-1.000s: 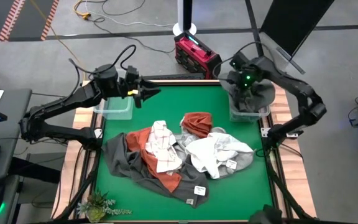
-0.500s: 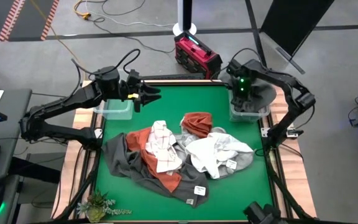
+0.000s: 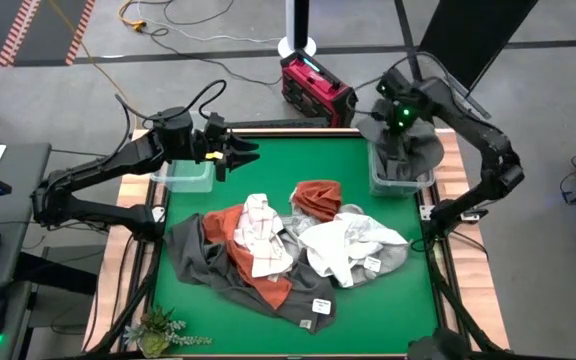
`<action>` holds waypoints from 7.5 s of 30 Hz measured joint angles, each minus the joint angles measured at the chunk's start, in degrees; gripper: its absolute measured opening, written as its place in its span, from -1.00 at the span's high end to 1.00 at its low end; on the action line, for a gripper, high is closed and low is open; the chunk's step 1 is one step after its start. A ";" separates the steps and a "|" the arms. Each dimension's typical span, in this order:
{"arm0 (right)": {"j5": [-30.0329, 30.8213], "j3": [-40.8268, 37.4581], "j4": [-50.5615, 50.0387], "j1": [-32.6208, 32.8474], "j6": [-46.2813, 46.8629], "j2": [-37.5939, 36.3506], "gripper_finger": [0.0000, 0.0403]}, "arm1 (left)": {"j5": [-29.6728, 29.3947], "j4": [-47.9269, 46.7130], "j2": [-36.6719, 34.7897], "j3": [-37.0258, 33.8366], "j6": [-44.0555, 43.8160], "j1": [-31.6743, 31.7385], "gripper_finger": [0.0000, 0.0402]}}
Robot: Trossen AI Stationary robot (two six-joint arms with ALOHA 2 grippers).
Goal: Sort towels by color in basket
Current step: Put the gray towel into the right transparent bin
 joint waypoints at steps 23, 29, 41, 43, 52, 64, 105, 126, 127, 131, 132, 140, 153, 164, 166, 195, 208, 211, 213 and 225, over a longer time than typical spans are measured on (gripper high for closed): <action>13.53 10.96 5.89 1.67 -11.74 24.97 0.08 | 0.00 -0.30 -0.22 0.00 0.04 0.00 0.10; 13.48 11.01 5.28 1.84 -12.12 22.98 0.89 | -0.15 -0.30 -0.22 0.00 0.63 0.02 0.10; 12.45 11.01 -8.03 3.79 3.40 7.30 0.90 | -0.87 -0.27 -0.22 0.00 1.00 0.02 0.10; 8.59 11.01 -12.86 3.57 8.81 5.03 0.90 | -1.40 -0.23 -0.22 0.00 0.81 0.02 0.10; -0.12 -0.04 -11.02 0.53 15.94 3.09 0.90 | -1.88 -0.32 -0.22 0.00 1.01 0.02 0.10; -6.51 -13.90 3.82 -6.79 17.14 5.75 0.80 | -1.75 -0.34 -0.22 0.00 0.65 0.02 0.10; 23.29 4.02 -15.45 -1.64 -2.11 8.93 -0.44 | -0.46 -0.36 -0.22 0.00 6.37 -3.02 0.10; 13.44 -2.03 -15.79 -1.30 5.41 -8.41 -0.44 | -0.63 -0.40 -0.22 0.00 5.69 -3.41 0.10; 13.90 -3.47 -15.70 -1.22 4.15 -8.27 -0.44 | -0.62 -0.41 -0.22 0.00 5.49 -3.41 0.10; 16.32 -8.92 -15.38 -0.38 0.04 -7.90 -0.41 | -0.44 -0.42 -0.22 0.00 4.96 -3.41 0.10; 17.35 -10.12 -15.70 0.21 -0.46 -7.83 -0.39 | -0.44 -0.46 -0.22 0.00 4.94 -3.41 0.10; 29.05 -18.25 -13.65 3.24 -1.22 -7.45 -0.12 | -0.40 -1.74 -0.22 -0.01 5.29 -3.61 0.10; 30.49 -20.98 -7.94 5.85 -3.18 -7.09 0.90 | -0.42 -3.07 -0.22 -0.02 4.96 -3.63 0.10; 19.34 -12.41 -5.88 13.07 -3.11 -8.88 0.94 | -0.42 -2.99 -0.22 -0.02 4.78 -3.63 0.10; 19.16 -10.52 -4.03 13.56 -3.14 -9.42 0.93 | -0.42 -2.97 -0.22 -0.02 4.74 -3.63 0.10; 30.20 -8.55 -15.44 5.46 0.77 11.76 0.04 | -0.42 -3.40 -0.22 -0.02 2.58 -3.63 0.10; 16.61 -5.72 -15.42 1.52 3.34 7.44 0.90 | -0.42 -3.30 -0.22 -0.02 2.97 -3.63 0.10; 7.16 -2.81 -14.92 3.44 2.24 4.50 0.90 | -1.12 -3.25 -0.22 -0.02 3.02 -3.63 0.10; 0.62 -0.77 -14.48 4.46 1.40 2.63 0.90 | -1.57 -3.27 -0.22 -0.02 3.02 -3.63 0.10; -16.34 6.99 0.78 2.64 6.17 -7.26 0.89 | -2.17 -2.79 -0.22 -0.02 3.63 -3.63 0.10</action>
